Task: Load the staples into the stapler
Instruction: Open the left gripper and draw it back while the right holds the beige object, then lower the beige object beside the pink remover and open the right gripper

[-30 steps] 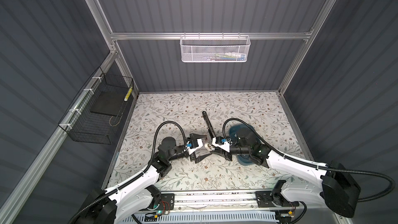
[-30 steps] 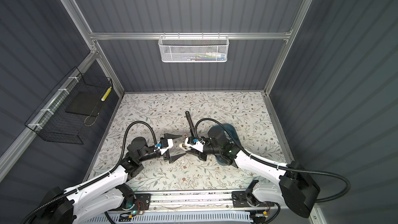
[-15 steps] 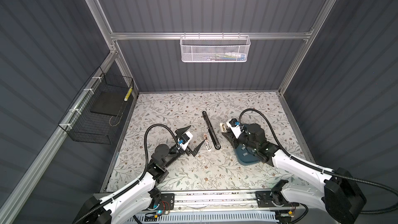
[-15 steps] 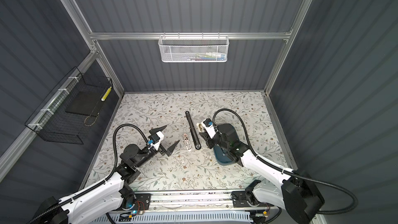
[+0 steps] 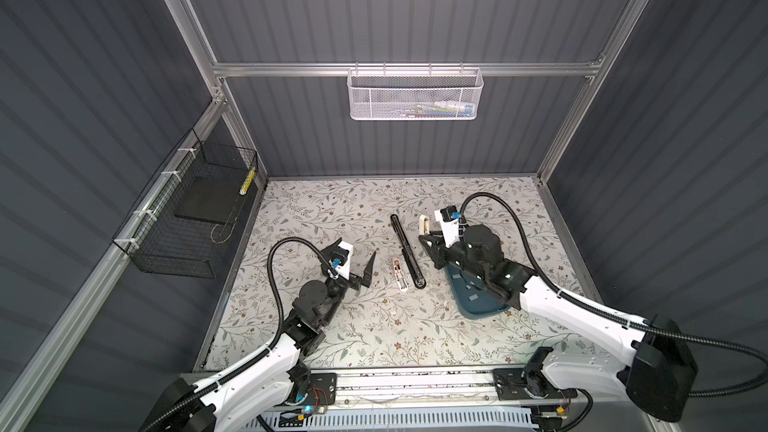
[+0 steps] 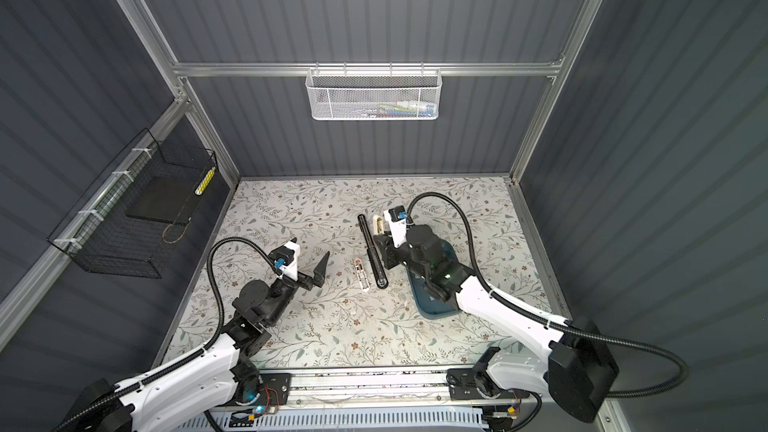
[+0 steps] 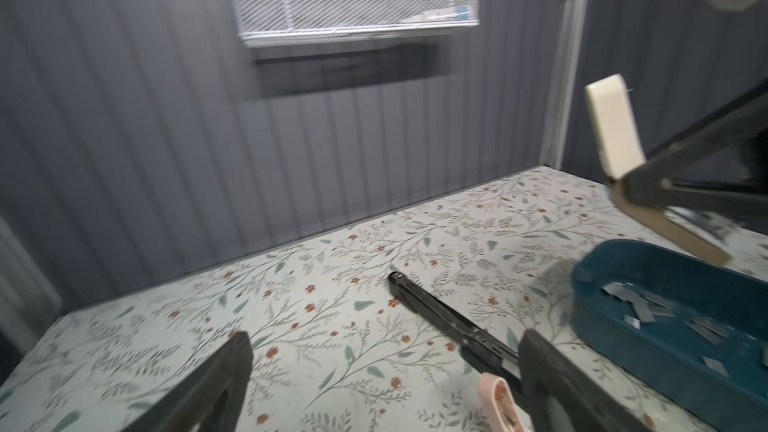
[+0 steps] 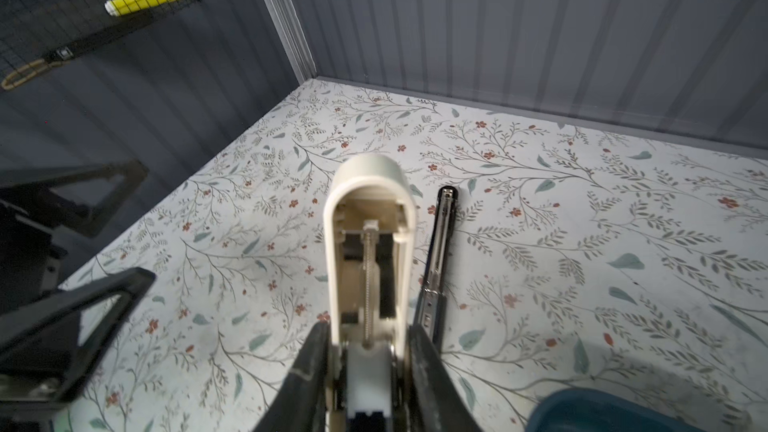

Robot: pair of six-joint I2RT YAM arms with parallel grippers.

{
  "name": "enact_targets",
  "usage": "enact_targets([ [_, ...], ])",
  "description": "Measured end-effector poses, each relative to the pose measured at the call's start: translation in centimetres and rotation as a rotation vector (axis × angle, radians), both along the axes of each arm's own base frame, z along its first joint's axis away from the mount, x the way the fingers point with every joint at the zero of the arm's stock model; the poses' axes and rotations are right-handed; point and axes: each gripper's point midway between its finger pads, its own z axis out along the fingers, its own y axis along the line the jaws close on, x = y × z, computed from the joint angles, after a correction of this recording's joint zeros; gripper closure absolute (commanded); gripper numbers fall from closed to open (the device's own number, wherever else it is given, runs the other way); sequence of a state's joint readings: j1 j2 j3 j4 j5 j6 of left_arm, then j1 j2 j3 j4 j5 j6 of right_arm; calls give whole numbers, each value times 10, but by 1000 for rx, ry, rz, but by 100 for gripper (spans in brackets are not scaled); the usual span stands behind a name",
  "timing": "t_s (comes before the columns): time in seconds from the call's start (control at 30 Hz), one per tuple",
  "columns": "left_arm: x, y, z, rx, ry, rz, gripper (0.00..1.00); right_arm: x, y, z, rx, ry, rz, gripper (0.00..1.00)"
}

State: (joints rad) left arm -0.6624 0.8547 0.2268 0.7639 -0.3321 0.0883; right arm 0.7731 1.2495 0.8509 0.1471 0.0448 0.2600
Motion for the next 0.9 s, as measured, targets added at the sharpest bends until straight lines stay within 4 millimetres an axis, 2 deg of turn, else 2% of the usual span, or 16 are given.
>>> enact_targets([
  [0.1,7,22,-5,-38,33,131,0,-11,23,-15,-2,68,15,100],
  [0.2,12,35,-14,-40,69,216,0,-22,45,-53,-80,163,25,100],
  [0.3,15,41,-26,-24,105,263,0,-33,66,-86,-174,220,30,100],
  [0.5,16,46,-36,-5,134,297,0,-45,97,-135,-279,299,6,100],
  [0.7,17,48,-36,-5,133,309,0,-51,101,-176,-307,411,-51,100],
  [0.9,17,47,-38,0,138,309,0,-53,99,-189,-292,462,-92,100],
])
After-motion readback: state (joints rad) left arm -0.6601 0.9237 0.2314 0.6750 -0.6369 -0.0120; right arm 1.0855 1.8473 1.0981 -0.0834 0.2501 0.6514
